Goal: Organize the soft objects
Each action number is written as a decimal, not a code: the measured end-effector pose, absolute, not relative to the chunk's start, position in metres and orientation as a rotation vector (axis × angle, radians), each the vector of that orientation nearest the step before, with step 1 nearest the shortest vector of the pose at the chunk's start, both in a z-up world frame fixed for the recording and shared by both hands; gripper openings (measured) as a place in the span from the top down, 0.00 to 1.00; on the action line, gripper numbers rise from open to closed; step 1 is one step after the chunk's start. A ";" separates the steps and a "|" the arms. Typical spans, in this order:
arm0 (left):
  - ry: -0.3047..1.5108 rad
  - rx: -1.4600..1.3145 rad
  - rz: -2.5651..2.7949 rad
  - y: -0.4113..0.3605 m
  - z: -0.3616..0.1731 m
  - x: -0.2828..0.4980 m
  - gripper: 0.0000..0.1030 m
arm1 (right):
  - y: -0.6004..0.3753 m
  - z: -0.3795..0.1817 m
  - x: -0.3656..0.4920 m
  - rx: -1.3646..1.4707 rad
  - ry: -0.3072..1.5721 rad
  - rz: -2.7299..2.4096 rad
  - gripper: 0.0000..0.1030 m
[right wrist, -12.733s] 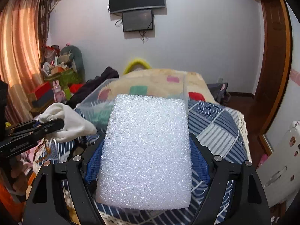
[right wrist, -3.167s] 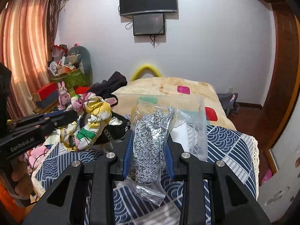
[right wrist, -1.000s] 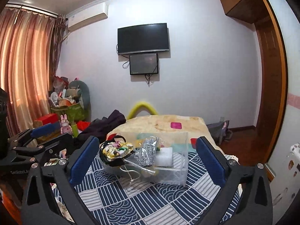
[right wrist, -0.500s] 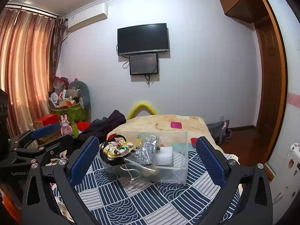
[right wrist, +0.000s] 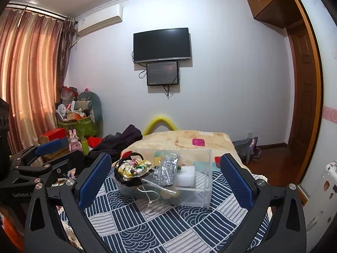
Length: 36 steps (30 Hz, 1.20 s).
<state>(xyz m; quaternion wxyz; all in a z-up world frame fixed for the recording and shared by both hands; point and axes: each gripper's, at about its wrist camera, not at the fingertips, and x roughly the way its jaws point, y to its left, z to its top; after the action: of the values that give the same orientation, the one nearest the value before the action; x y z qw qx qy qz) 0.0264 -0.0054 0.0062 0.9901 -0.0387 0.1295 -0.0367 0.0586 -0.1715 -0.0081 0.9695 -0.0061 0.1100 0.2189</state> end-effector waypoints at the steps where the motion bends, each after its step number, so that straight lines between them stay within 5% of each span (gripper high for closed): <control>1: 0.259 -0.078 -0.074 -0.006 0.006 0.026 0.02 | -0.171 -0.008 0.058 -0.013 0.222 0.443 0.00; 36: 0.230 -0.097 -0.080 -0.006 0.013 0.018 0.02 | -0.169 -0.002 0.054 -0.015 0.224 0.448 0.00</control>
<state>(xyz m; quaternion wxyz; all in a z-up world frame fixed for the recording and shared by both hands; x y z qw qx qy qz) 0.0175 -0.0056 0.0125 0.9915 -0.0483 0.1145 -0.0398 0.0539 -0.1691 -0.0017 0.9688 -0.0074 0.1109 0.2216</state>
